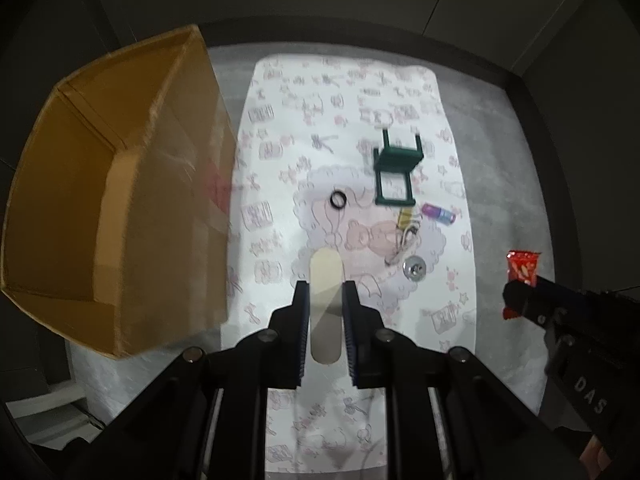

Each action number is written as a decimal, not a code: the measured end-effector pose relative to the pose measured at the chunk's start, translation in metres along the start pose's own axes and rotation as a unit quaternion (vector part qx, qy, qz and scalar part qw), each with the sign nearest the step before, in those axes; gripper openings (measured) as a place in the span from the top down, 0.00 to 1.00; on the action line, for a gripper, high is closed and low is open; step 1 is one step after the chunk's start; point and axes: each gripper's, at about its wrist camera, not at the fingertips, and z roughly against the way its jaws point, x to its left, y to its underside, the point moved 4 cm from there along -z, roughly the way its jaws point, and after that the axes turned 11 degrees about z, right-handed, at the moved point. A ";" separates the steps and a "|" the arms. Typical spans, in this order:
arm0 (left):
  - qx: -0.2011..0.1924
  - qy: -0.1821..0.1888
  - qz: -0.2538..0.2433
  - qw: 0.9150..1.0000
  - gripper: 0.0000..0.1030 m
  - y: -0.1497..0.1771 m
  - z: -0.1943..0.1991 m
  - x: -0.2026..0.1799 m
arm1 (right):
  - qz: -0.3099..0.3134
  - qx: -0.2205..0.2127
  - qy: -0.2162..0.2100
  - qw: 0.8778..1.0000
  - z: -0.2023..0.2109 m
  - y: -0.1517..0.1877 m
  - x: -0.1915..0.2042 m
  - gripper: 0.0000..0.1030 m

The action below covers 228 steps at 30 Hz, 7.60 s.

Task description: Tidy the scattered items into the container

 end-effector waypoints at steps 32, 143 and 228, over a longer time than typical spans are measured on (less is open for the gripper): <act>-0.087 -0.036 0.178 0.980 0.85 -0.045 0.068 0.192 | 0.155 -0.049 -0.057 0.985 0.023 -0.106 0.190 0.84; -0.038 0.013 -0.023 0.999 0.01 -0.018 0.038 0.012 | 0.016 -0.091 0.047 0.995 0.065 -0.026 -0.025 0.00; 0.122 0.002 -0.058 0.991 0.83 -0.055 -0.235 -0.028 | 0.060 0.101 0.019 0.993 -0.216 -0.053 -0.113 0.82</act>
